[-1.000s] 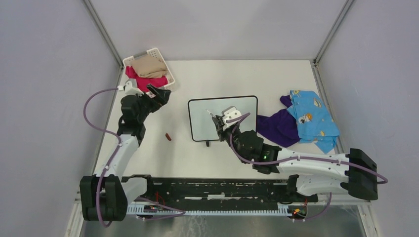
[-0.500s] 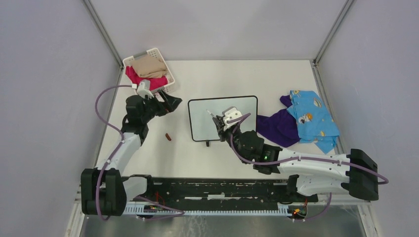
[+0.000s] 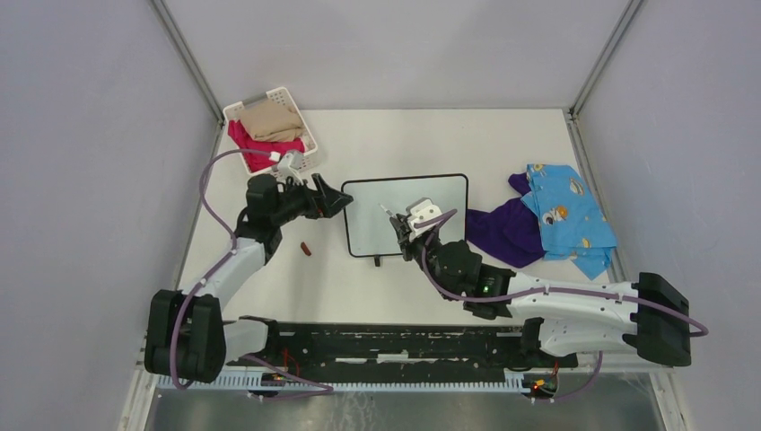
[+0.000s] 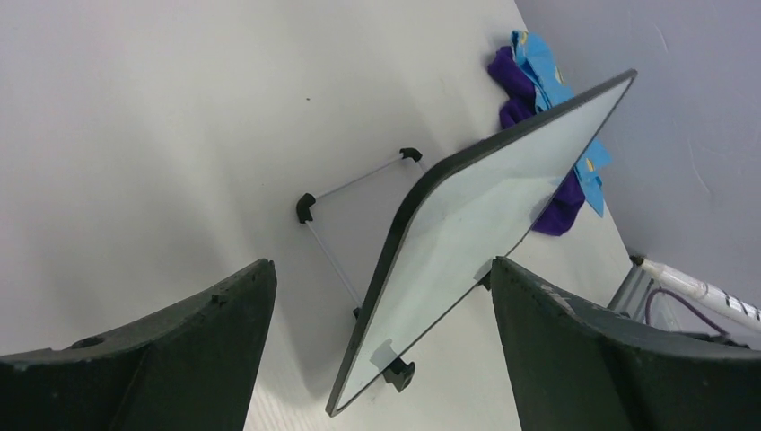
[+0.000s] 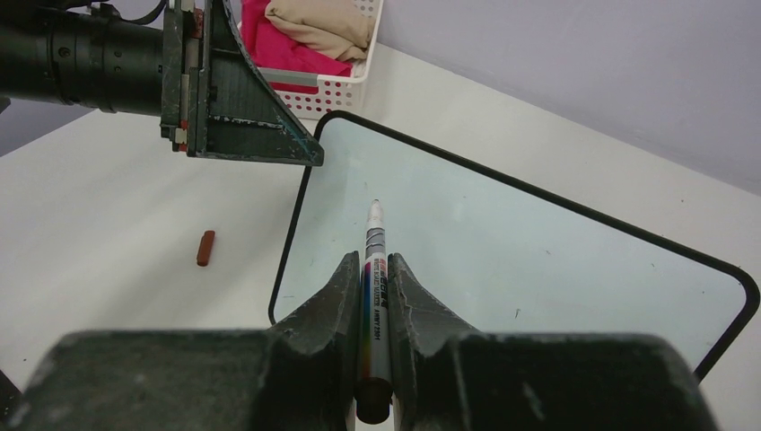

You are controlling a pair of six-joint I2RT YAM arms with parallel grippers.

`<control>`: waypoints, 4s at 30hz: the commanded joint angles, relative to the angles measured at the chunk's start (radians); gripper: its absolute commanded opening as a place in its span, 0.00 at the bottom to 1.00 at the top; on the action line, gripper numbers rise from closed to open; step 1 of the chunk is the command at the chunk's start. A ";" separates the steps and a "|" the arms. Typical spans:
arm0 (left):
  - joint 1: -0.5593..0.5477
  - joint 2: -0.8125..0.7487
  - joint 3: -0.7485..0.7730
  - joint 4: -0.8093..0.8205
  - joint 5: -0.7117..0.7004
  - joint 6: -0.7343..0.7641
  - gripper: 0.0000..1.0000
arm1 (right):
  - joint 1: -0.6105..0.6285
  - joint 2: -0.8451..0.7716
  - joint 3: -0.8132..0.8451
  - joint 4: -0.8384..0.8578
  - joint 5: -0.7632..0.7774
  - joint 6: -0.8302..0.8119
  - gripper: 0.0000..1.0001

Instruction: Write a sentence on the whiteboard

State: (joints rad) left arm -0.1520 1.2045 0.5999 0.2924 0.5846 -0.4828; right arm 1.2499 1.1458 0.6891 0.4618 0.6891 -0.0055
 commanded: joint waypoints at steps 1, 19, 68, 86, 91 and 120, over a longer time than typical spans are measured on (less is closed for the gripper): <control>0.002 0.041 0.002 0.096 0.157 0.071 0.89 | 0.002 -0.027 -0.002 0.037 0.000 0.001 0.00; 0.022 0.263 -0.148 0.645 0.326 -0.109 0.66 | 0.003 0.039 0.025 0.049 -0.063 -0.012 0.00; 0.027 0.451 -0.180 0.948 0.373 -0.238 0.34 | -0.048 0.305 0.155 0.190 0.020 -0.028 0.00; 0.020 0.432 -0.169 0.885 0.365 -0.197 0.27 | -0.080 0.325 0.105 0.177 0.011 0.004 0.00; 0.020 0.435 -0.169 0.883 0.365 -0.197 0.26 | -0.081 0.314 0.076 0.169 0.015 0.022 0.00; 0.023 0.384 -0.160 0.837 0.327 -0.185 0.46 | -0.084 0.178 0.018 0.205 -0.025 0.030 0.00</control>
State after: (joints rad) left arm -0.1322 1.6356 0.4183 1.1080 0.9253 -0.7139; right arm 1.1694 1.3430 0.6949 0.6189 0.6647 0.0299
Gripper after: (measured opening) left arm 0.450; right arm 0.179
